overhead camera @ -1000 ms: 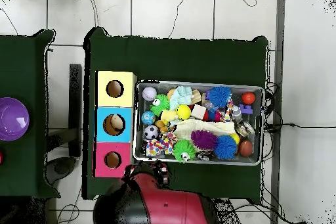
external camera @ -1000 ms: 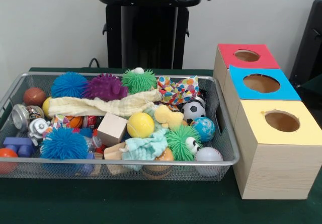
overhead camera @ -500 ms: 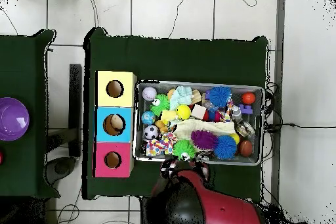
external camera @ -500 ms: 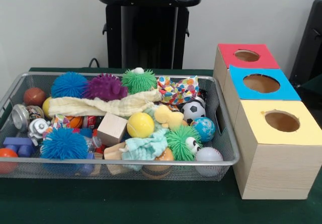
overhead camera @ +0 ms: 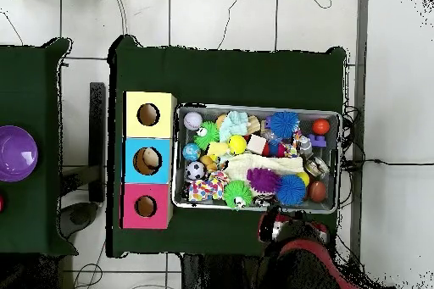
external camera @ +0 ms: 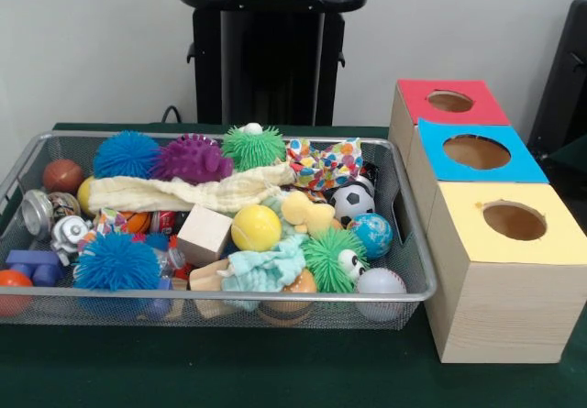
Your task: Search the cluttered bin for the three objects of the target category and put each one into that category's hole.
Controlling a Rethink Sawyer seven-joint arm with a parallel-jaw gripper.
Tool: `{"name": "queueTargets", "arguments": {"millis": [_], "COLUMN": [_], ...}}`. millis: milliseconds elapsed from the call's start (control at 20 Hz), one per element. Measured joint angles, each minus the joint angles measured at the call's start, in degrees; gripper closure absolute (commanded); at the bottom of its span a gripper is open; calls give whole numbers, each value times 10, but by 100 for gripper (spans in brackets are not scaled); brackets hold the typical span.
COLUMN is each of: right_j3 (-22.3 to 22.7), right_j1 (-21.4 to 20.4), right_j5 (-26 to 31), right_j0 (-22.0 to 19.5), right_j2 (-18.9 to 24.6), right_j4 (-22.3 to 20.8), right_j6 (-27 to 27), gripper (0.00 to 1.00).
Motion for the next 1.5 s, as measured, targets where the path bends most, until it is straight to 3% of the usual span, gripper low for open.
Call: {"name": "queueTargets", "arguments": {"millis": [250,500,900,950,1100,1200,1500], "right_j3": [18,22,53,61,73,83,88], "right_j1": [-56,-85,-94,-94,-94,-94,-90], "right_j5": [0,0,-27,-36,-55,-71,-81], "right_j0": [-26,-36,-43,-42,-38,-33,-26], "right_j2": [1,1,1,1,1,1,1], "right_j4": [43,98,292,333,404,464,546], "right_j6": [-115,-228,-451,-497,-585,-675,-814], "gripper": [0,0,0,0,0,0,0]}}
